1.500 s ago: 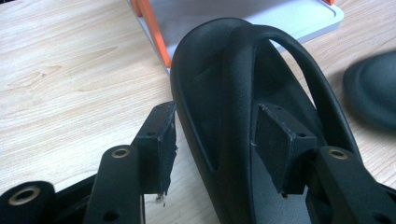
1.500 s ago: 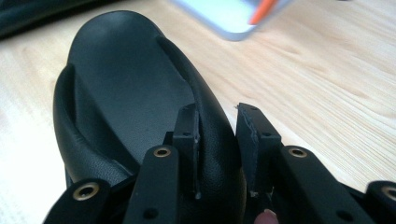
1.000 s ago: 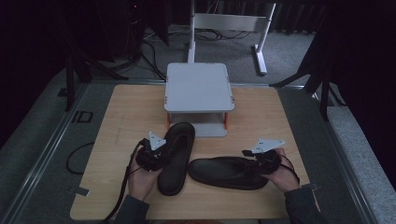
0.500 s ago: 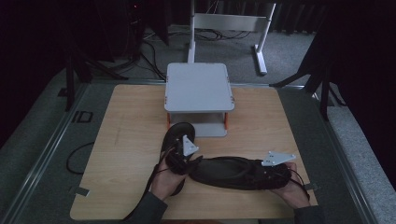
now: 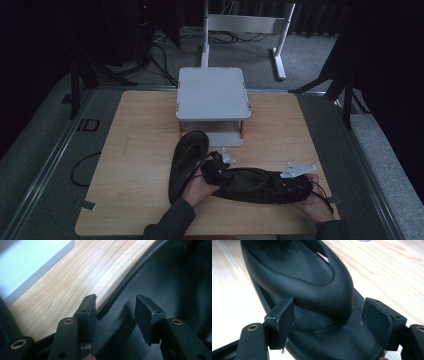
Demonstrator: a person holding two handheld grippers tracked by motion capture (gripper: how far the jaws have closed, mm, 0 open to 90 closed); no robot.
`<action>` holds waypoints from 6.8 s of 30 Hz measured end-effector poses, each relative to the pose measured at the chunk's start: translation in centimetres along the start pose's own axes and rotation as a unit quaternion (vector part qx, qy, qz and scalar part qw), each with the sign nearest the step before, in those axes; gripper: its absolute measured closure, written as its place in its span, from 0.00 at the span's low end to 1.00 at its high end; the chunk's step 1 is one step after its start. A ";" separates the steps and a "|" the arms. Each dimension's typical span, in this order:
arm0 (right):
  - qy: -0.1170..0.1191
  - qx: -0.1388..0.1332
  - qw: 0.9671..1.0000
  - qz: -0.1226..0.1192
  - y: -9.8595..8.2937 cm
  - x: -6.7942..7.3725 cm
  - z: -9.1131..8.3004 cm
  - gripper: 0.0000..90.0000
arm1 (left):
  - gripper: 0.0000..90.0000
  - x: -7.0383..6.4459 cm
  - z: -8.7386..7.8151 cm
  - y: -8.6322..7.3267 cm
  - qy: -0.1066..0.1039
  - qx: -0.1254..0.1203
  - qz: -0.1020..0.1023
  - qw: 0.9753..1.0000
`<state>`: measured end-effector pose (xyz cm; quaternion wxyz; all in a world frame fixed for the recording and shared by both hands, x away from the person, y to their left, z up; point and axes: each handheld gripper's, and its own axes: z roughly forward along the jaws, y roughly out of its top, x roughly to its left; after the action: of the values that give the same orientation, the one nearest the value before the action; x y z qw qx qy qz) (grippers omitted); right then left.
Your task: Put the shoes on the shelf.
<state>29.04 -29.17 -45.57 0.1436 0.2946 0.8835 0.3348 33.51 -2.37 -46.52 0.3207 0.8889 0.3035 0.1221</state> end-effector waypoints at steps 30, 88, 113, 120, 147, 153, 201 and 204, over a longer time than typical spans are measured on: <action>-0.109 -0.020 0.988 0.110 3.1 -2.8 2.8 0.43 | 0.63 -4.5 -2.0 -2.6 -0.103 0.018 -0.008 0.994; -0.085 -0.080 0.978 0.172 9.6 1.3 9.0 0.79 | 0.68 2.3 -6.4 -8.1 0.030 -0.050 -0.116 0.991; -0.080 -0.076 0.975 0.191 9.2 1.0 9.4 0.77 | 0.71 2.8 -4.4 -5.3 -0.003 -0.081 -0.166 0.983; -0.077 -0.076 0.975 0.196 9.2 1.8 9.2 0.76 | 0.71 3.2 -4.5 -5.2 -0.008 -0.090 -0.172 0.981; -0.088 -0.095 0.979 0.157 9.9 7.8 6.9 0.39 | 0.57 7.4 -11.8 -9.3 0.100 -0.173 -0.172 0.965; -0.081 -0.095 0.978 0.168 9.6 9.3 7.9 0.39 | 0.57 8.4 -12.8 -10.0 0.121 -0.170 -0.174 0.962; -0.202 -0.095 0.950 0.217 10.6 13.4 12.7 0.85 | 0.57 9.1 -13.0 -11.0 0.130 -0.164 -0.188 0.960; -0.202 -0.097 0.949 0.222 10.5 13.1 12.6 0.85 | 0.57 9.2 -13.0 -11.1 0.130 -0.165 -0.190 0.959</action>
<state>28.89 -8.42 -48.47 0.2688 0.5296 0.7112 0.3762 30.23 16.52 -43.52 0.4379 0.7259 0.4817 0.2218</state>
